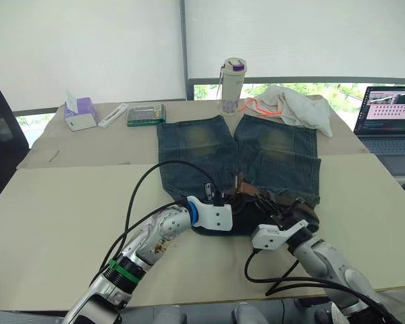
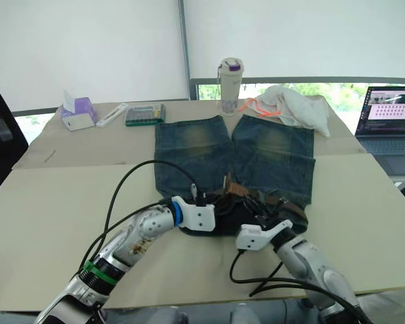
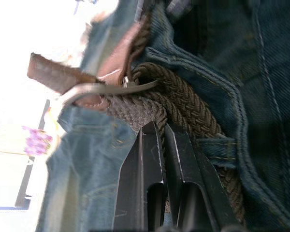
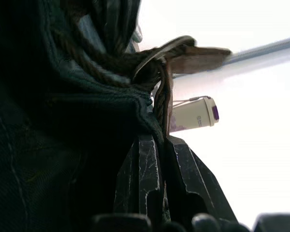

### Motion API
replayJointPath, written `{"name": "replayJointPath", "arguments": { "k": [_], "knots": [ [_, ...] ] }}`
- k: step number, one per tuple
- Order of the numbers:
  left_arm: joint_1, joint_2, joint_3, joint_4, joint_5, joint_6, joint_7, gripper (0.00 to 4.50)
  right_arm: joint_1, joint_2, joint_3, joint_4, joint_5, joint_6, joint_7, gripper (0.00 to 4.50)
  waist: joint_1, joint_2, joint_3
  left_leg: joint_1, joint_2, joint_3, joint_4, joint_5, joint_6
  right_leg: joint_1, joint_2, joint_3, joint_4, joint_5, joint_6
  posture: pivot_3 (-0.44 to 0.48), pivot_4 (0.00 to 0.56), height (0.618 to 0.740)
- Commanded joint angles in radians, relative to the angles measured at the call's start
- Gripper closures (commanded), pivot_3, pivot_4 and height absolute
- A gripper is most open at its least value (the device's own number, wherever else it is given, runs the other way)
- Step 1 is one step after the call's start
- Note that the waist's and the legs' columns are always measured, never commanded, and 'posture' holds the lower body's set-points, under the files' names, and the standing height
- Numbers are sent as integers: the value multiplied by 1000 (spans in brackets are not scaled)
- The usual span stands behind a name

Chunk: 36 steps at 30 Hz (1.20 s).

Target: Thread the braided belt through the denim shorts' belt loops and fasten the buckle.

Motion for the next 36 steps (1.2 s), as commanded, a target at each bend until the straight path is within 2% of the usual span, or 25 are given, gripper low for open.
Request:
{"name": "replayJointPath", "arguments": {
  "k": [1,6,14,18,20,23,25,28,30,31,34,36],
  "knots": [
    [0,16,42,-104,-53,-65,25,4500,20,2,11,-36,24,-41,14,4463,-1,0,0,0,0,0,0,0,0,0,0,0,0,0,0,0,150,740],
    [30,52,53,-129,-65,-84,23,4500,12,9,16,-23,39,-65,20,4463,-3,1,-1,1,0,1,0,0,0,0,0,1,0,0,0,0,150,740],
    [-16,-35,-23,17,-27,-32,15,4500,-5,24,56,-12,82,-131,61,4463,-2,1,-1,0,0,1,1,0,0,0,0,1,1,0,0,0,150,740],
    [-26,-60,-25,54,-27,-36,32,4500,3,25,54,-17,97,-131,79,4463,-3,1,-1,1,0,1,1,0,0,0,0,1,1,0,0,0,150,740],
    [-18,-58,-22,57,-32,-38,35,4500,20,26,45,-31,139,-119,112,3639,-4,1,-1,0,0,1,1,0,0,0,0,1,1,0,0,0,150,740],
    [2,-43,-19,58,-39,-44,33,4500,59,12,29,-59,270,-91,213,2668,-3,1,-1,1,0,0,1,0,0,0,1,1,1,0,0,0,150,740],
    [17,-31,-17,60,-43,-51,31,4500,99,-6,6,-102,432,-49,319,1832,-1,1,-1,1,0,0,2,0,0,1,0,1,1,0,0,0,150,740],
    [28,-19,-20,63,-53,-65,24,4500,154,-46,-47,-190,639,65,461,969,1,1,-1,2,0,0,2,-1,1,4,0,0,-1,0,0,0,150,740],
    [34,-19,-22,66,-66,-76,22,4500,203,-37,-139,-304,897,274,504,201,1,1,-1,4,0,-1,3,-1,2,7,0,0,-2,0,0,0,150,740],
    [35,-19,-24,69,-66,-81,24,4500,213,-12,-187,-355,1058,402,488,31,0,1,0,5,0,-1,3,-2,3,9,0,-1,-3,0,0,0,150,740],
    [36,-23,-30,78,-63,-88,29,4500,199,46,-277,-430,1390,655,424,31,-1,1,0,6,2,-4,2,-2,4,12,1,-1,-4,0,0,0,150,740],
    [32,-29,-33,92,-62,-96,36,4500,147,102,-327,-437,1634,803,298,31,-1,1,0,6,1,-5,2,-3,4,12,1,-1,-4,0,0,0,150,740]
  ]
}}
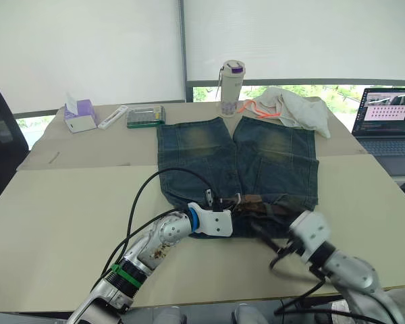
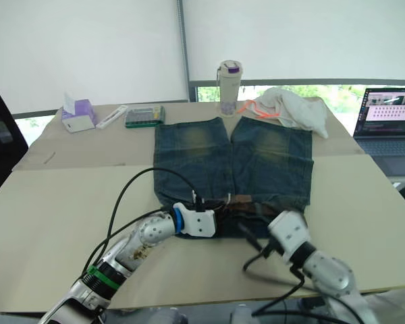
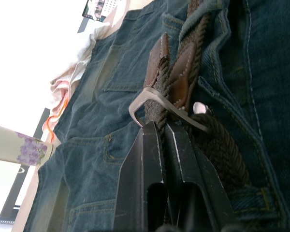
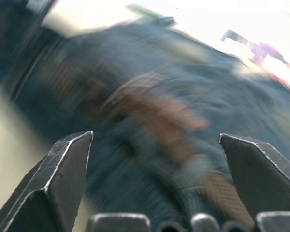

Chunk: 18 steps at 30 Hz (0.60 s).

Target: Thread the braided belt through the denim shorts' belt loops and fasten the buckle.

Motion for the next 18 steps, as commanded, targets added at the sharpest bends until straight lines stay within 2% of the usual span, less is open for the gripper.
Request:
{"name": "replayJointPath", "arguments": {
  "k": [1,4,7,12,15,18],
  "knots": [
    [-4,-11,-12,8,-7,-26,17,4500,-79,71,-87,-51,414,245,-180,31,-1,0,0,0,0,-1,0,0,0,0,0,0,0,0,0,0,150,740],
    [-13,-20,-16,26,0,-33,34,4500,-130,90,-112,-28,614,391,-333,31,3,2,0,0,-1,-1,0,0,0,0,-1,0,0,0,0,0,150,740],
    [-17,-26,-23,37,8,-39,43,4500,-165,125,-136,47,776,470,-550,31,10,2,0,-1,-1,-1,0,0,0,0,-1,-1,0,0,0,0,150,740],
    [-18,-24,-25,41,9,-42,52,4500,-209,163,-135,79,919,496,-722,31,10,2,-1,-2,-2,1,0,0,0,-1,-1,0,0,0,1,0,150,740],
    [-18,-22,-29,40,10,-47,53,4500,-237,193,-133,84,959,482,-769,31,5,2,-1,-1,-1,1,0,0,0,-1,0,0,0,0,1,0,150,740],
    [-19,-21,-31,41,11,-48,55,4500,-262,211,-136,96,972,475,-805,826,4,2,-1,-2,-1,1,0,0,0,-1,0,0,0,0,1,0,150,740]
  ]
}}
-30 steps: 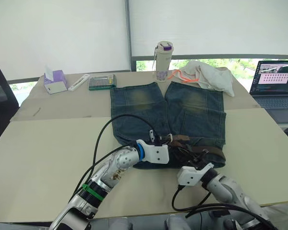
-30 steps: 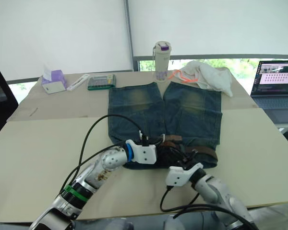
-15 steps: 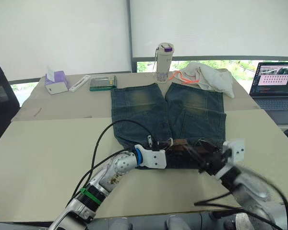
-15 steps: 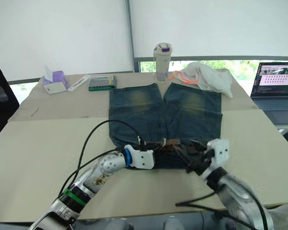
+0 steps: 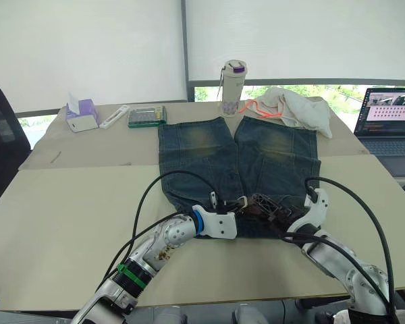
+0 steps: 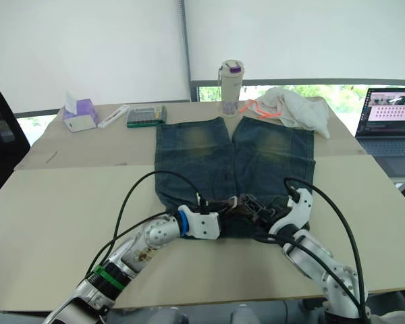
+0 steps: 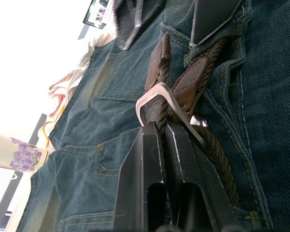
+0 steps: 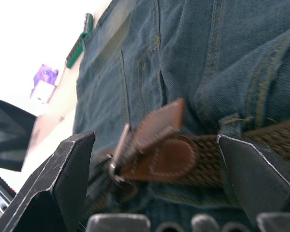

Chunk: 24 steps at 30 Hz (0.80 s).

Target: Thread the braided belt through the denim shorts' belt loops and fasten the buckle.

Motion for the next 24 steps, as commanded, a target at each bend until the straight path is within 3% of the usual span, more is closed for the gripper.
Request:
{"name": "replayJointPath", "arguments": {
  "k": [1,9,11,13,15,18,22,24],
  "knots": [
    [-11,-1,-7,-3,0,-25,9,4500,-27,10,-14,-13,46,-14,-37,1132,1,0,0,0,0,0,0,0,0,0,0,0,0,0,0,0,150,740],
    [-6,1,2,-4,-20,-36,-1,4500,-30,7,-26,-14,58,-17,-55,3960,-2,0,0,0,0,0,0,0,0,0,0,0,0,0,0,0,150,740],
    [2,1,7,-10,-43,-39,-14,3793,-28,14,-29,-15,66,-24,-64,4499,-2,0,0,0,0,0,0,0,0,0,0,0,0,0,0,0,150,740],
    [10,8,9,-18,-63,-51,-23,3300,-25,10,-29,-15,62,-24,-65,4500,-2,0,0,0,0,0,0,0,0,0,0,0,0,0,0,0,150,740],
    [23,23,14,-32,-79,-65,-31,2378,-22,7,-32,-18,62,-25,-67,4500,-4,0,0,0,0,0,0,0,0,0,0,0,0,0,0,0,150,740],
    [60,59,33,-65,-123,-111,-46,1378,-13,-1,-40,-25,60,-25,-70,4500,-5,1,0,0,0,0,0,0,0,-1,0,0,0,0,0,0,150,740],
    [145,109,100,-119,-284,-160,-91,56,-2,-20,-65,-32,74,-28,-70,4500,-3,1,0,-1,1,-2,0,0,0,-2,0,0,0,0,0,0,150,740],
    [170,121,120,-124,-333,-140,-114,56,1,-30,-76,-32,80,-28,-64,4500,-3,1,0,-1,1,-3,0,0,0,-2,0,1,0,0,0,0,150,740]
  ]
}}
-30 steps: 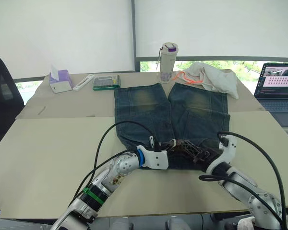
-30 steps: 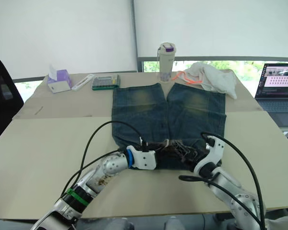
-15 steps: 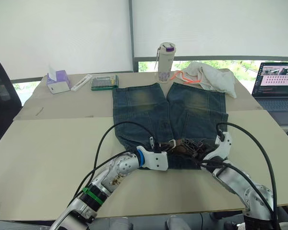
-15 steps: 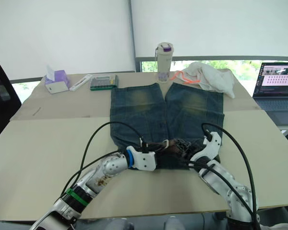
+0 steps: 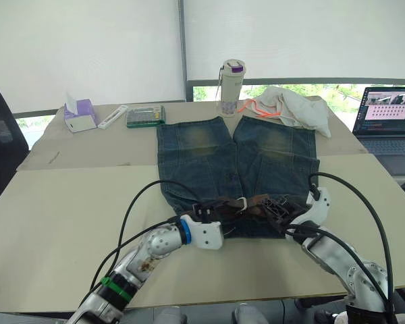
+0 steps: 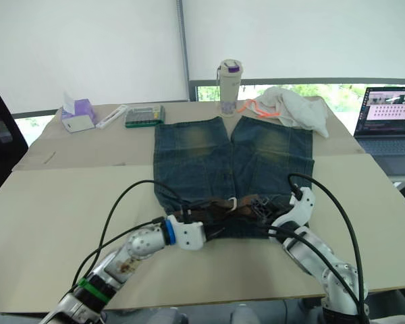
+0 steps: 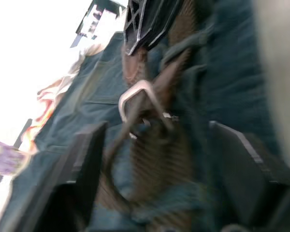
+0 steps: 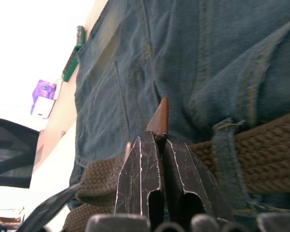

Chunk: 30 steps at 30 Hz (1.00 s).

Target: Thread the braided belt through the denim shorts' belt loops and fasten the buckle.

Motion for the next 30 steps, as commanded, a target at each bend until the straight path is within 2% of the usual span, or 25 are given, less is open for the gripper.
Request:
{"name": "replayJointPath", "arguments": {
  "k": [1,10,14,19,25,28,30],
  "knots": [
    [32,28,55,-43,-103,6,-39,56,-1,-28,-50,-37,28,-24,18,4500,0,0,0,0,0,0,0,0,0,0,0,0,0,0,0,0,150,740],
    [82,43,105,-50,-118,60,-35,56,56,-185,-163,-7,60,13,167,4500,2,1,0,0,0,2,0,0,0,1,0,-1,-1,0,0,0,150,740],
    [108,50,125,-56,-148,73,-42,56,114,-326,-203,46,-102,25,334,4500,2,1,0,-1,-1,3,0,0,0,1,0,-1,-2,0,0,0,150,740],
    [141,87,145,-37,-150,47,-53,56,141,-411,-196,102,-332,-32,524,4500,0,1,0,-1,0,4,0,0,1,1,1,-1,-2,0,0,0,150,740],
    [177,94,160,-49,-150,62,-45,56,153,-406,-157,143,-560,-110,696,4500,10,1,0,-1,-1,4,0,0,1,1,0,-1,-3,0,1,0,150,740],
    [191,87,174,-57,-156,82,-35,56,151,-373,-157,105,-547,-94,755,4500,11,1,0,-1,-1,4,0,0,1,1,0,-1,-3,0,1,0,150,740],
    [210,81,188,-73,-184,76,-37,56,145,-330,-151,58,-510,-66,742,4500,11,1,0,-1,0,4,0,0,1,1,0,-1,-3,0,1,0,150,740]
  ]
}}
